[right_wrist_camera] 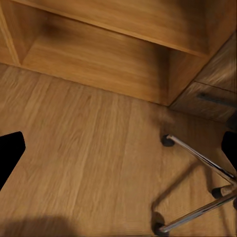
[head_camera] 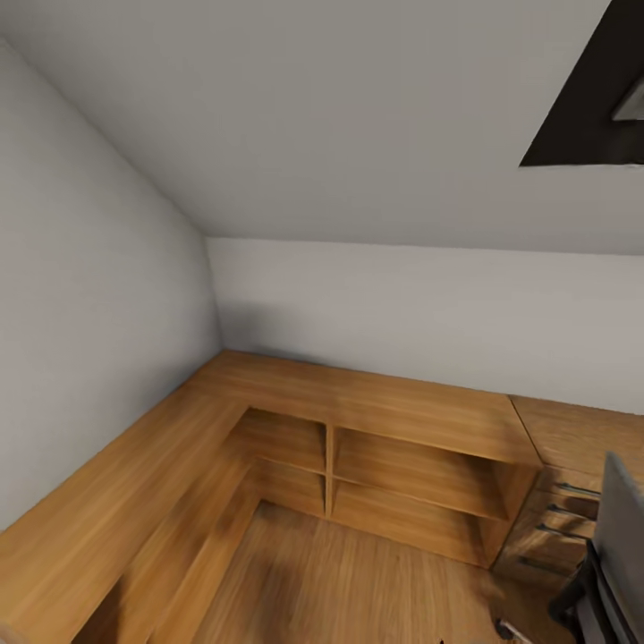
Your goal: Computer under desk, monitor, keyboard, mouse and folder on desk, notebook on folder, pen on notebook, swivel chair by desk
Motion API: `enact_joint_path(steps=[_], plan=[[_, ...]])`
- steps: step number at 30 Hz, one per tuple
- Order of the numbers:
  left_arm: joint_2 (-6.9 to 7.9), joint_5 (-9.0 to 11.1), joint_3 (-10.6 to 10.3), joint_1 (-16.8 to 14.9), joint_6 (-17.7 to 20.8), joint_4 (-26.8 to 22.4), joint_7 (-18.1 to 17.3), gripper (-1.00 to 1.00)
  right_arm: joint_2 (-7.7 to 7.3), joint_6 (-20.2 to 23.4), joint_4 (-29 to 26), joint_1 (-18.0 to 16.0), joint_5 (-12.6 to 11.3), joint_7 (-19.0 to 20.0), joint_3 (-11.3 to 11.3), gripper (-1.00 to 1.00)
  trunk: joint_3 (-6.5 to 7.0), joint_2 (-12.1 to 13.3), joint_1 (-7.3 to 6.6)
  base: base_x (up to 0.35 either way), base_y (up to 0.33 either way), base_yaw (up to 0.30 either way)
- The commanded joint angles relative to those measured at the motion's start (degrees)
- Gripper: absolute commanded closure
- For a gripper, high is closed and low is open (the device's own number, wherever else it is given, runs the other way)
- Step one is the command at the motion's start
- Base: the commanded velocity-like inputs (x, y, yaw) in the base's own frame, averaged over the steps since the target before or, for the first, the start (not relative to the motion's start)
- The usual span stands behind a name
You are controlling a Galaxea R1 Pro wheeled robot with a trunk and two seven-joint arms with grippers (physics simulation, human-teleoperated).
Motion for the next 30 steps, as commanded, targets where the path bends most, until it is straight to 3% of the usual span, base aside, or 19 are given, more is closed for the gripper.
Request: enact_joint_path(steps=[1, 17, 30], plan=[[0.03, 0.20, -0.49, -0.04, -0.16, -0.01, 0.48, -1.00, 0.02, -0.15, 0.07, -0.07, -0.37, -0.16, 0.49, -1.00, -0.13, -0.13, 0.04, 0.000, 0.050, -0.297], [0.03, 0.12, -0.81, -0.05, -0.11, 0.01, 0.47, -1.00, -0.02, -0.15, 0.07, -0.07, -0.37, -0.13, 0.49, -1.00, -0.13, -0.13, 0.04, 0.000, 0.265, -0.297], [0.11, 0.20, -0.42, -0.05, -0.09, 0.02, 0.47, -1.00, -0.02, -0.15, 0.07, -0.07, -0.37, -0.11, 0.49, -1.00, -0.13, -0.13, 0.04, 0.000, 0.058, -0.297]])
